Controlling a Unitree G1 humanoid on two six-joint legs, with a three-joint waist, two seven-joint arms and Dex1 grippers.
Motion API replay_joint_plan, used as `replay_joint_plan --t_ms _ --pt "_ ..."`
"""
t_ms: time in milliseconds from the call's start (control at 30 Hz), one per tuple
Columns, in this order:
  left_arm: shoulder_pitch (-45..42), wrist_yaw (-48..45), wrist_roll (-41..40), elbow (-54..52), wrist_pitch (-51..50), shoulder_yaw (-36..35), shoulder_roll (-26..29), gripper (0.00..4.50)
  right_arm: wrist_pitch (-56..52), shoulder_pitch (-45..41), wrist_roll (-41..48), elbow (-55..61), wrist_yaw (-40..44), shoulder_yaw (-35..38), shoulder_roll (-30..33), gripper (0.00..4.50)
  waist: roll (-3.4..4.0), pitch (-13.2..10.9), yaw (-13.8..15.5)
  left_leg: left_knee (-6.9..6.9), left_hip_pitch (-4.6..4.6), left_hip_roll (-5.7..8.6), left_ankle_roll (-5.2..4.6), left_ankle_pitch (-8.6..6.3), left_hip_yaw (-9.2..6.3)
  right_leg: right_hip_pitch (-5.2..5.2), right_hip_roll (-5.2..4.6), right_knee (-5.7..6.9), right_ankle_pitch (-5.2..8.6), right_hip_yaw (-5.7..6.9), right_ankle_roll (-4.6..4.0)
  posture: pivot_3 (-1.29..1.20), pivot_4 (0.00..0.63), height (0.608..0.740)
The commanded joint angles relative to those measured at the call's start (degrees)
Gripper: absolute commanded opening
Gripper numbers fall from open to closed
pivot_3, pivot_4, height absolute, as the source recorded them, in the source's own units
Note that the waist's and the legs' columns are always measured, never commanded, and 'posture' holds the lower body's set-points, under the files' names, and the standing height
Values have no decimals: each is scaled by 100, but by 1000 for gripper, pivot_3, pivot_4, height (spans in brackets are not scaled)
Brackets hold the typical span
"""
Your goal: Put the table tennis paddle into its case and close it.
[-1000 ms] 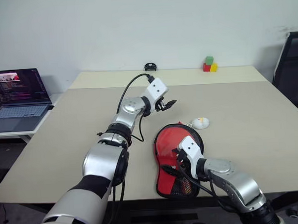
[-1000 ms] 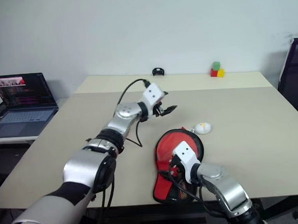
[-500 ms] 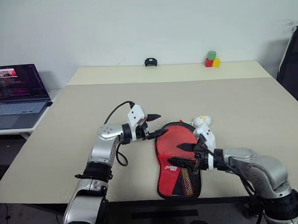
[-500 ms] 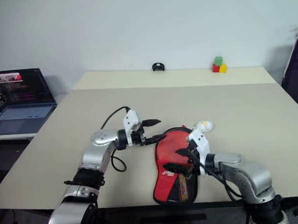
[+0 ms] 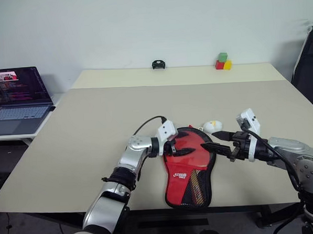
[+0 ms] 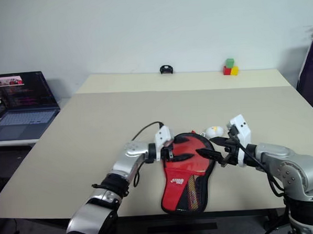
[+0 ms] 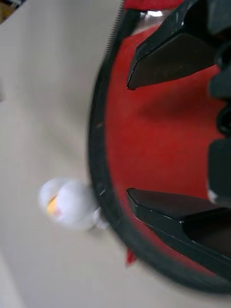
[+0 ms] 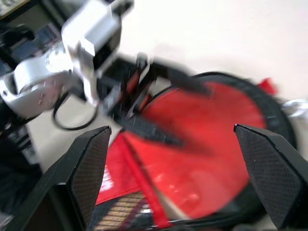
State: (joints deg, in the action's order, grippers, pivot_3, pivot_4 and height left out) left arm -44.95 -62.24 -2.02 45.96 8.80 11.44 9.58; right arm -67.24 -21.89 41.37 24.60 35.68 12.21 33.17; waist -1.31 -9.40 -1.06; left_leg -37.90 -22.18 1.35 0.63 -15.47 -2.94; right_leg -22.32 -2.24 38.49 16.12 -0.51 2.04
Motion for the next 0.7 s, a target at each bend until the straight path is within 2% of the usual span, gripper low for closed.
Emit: replay_joint_plan --t_ms 33,100,200,500,700 --pt "-212 60 161 539 350 87 -128 3549 267 -131 -30 -19 -130 149 89 4500 0 0 14 0 0 0 0 0 -2 1 0 0 0 1 0 0 150 740" --pt "-286 141 193 713 468 63 -180 3549 310 -139 -13 -47 -166 137 107 4500 0 0 16 -1 1 1 0 0 -1 2 0 2 0 1 0 0 150 740" --pt "-384 252 184 846 604 -7 -253 4458 361 -128 13 -73 -182 111 130 4500 0 0 22 -2 1 3 0 0 -1 3 0 3 0 1 0 0 150 740" --pt "-391 106 257 710 716 64 -240 4490 739 -438 -231 -541 -76 -177 273 4500 0 -1 23 -2 2 3 0 0 -2 3 2 3 0 3 0 0 150 740" --pt "-244 -186 401 674 353 262 -155 4490 1497 -1067 -941 -1459 -167 -591 218 4500 1 -1 8 -2 4 3 0 0 2 3 4 4 0 0 0 0 150 740"
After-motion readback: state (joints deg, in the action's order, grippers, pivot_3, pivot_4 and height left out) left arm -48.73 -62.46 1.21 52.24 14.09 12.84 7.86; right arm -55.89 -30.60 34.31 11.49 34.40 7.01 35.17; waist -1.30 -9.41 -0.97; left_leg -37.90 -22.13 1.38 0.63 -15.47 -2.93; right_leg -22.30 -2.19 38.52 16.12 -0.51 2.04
